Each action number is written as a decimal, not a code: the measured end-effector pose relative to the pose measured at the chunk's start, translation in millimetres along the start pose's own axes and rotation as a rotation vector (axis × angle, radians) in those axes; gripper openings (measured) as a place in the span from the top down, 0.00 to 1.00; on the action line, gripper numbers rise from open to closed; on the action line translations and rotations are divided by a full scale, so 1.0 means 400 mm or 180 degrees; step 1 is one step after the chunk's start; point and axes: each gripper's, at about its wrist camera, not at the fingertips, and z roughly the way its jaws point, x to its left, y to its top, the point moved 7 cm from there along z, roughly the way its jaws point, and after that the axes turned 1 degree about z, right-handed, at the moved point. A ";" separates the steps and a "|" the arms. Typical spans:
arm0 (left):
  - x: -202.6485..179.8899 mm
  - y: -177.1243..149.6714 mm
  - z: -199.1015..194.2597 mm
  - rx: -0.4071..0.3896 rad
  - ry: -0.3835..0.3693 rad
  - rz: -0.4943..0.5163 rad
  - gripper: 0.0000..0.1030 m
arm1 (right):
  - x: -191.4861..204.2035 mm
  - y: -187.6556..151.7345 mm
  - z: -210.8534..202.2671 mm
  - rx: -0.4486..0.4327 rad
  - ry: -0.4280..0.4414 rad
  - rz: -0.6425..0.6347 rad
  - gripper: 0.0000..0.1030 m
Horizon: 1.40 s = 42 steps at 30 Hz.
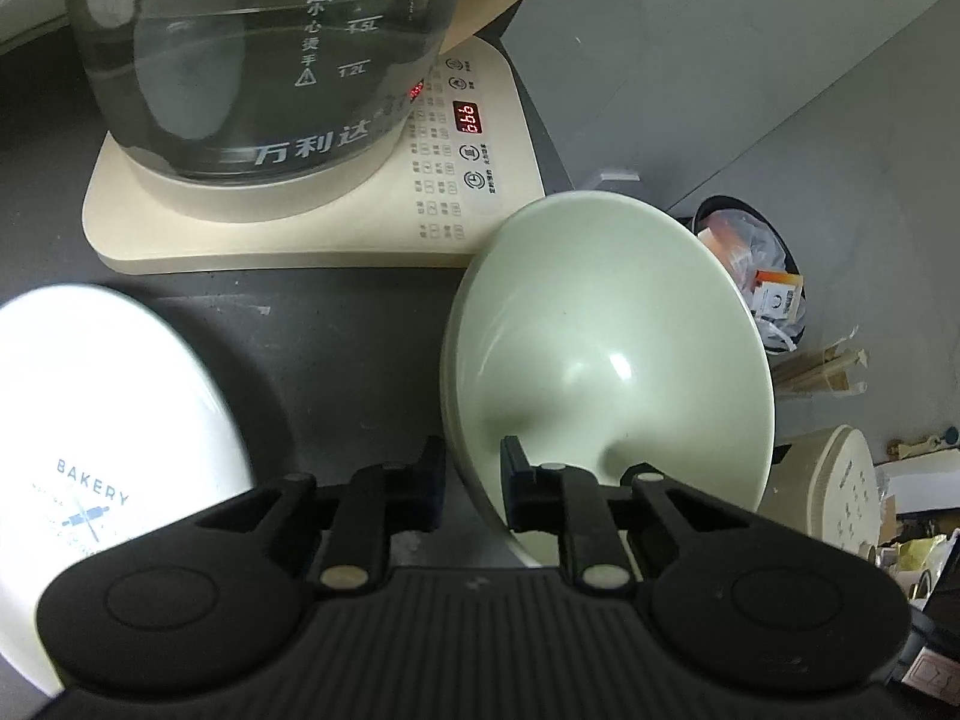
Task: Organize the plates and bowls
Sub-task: 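Grasp the rim of the smaller patterned pale green bowl with the right gripper, then carry the smaller bowl over and lower it onto the bowl stack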
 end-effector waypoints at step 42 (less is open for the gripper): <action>0.023 -0.143 -0.340 -0.0298 -0.0612 0.0632 0.83 | 0.137 -0.181 -0.358 -0.0902 -0.0091 0.0129 0.79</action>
